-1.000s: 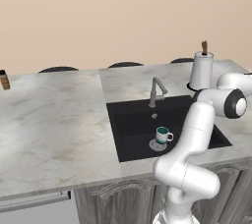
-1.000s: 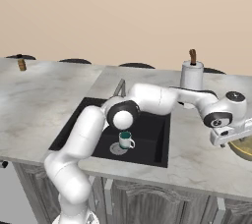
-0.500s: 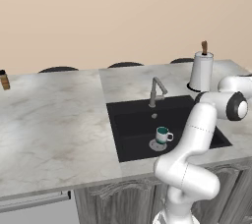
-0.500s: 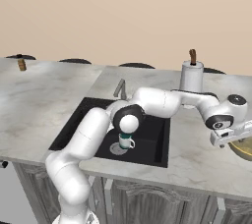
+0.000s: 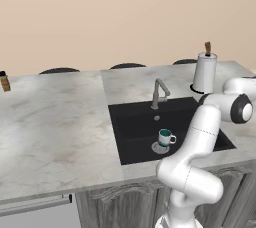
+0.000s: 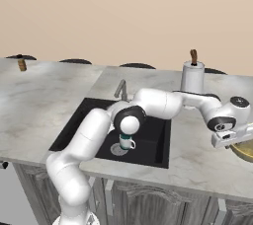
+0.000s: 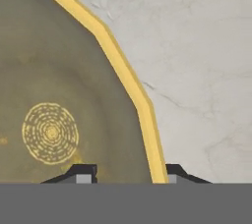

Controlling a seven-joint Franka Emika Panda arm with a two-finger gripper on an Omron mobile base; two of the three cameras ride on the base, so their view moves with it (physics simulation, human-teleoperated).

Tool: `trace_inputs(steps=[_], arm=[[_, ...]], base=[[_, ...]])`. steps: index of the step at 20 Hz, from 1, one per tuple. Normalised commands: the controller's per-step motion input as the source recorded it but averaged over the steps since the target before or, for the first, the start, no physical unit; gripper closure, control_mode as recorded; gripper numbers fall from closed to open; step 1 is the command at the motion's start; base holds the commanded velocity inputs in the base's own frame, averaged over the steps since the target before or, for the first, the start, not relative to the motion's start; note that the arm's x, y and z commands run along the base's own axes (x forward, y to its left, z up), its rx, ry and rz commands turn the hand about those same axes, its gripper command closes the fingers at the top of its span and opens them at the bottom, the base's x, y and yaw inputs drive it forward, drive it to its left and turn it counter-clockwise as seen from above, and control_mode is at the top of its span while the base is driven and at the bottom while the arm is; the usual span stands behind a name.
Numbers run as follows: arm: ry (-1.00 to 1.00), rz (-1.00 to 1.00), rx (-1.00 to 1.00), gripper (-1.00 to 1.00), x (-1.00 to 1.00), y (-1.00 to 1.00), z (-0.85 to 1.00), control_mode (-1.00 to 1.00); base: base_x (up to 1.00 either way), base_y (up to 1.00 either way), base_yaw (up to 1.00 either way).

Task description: Pick the mug and place it in the sink. Pick the bowl and place it in the open cabinet and then close the cabinet.

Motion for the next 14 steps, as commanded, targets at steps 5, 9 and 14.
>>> trace_inputs(steps=[5, 9, 14], arm=[[0.00, 0.00, 0.01, 1.00, -0.58, 0.32, -0.21, -1.00], [0.06, 0.00, 0.09, 1.00, -0.74, 0.48, -0.40, -1.00], [0.05, 0.00, 0.09, 1.00, -0.82, 0.66, -0.04, -1.00]], base=[[0.00, 0.00, 0.00], [0.00, 0.00, 0.00], [0.00, 0.00, 0.00]])
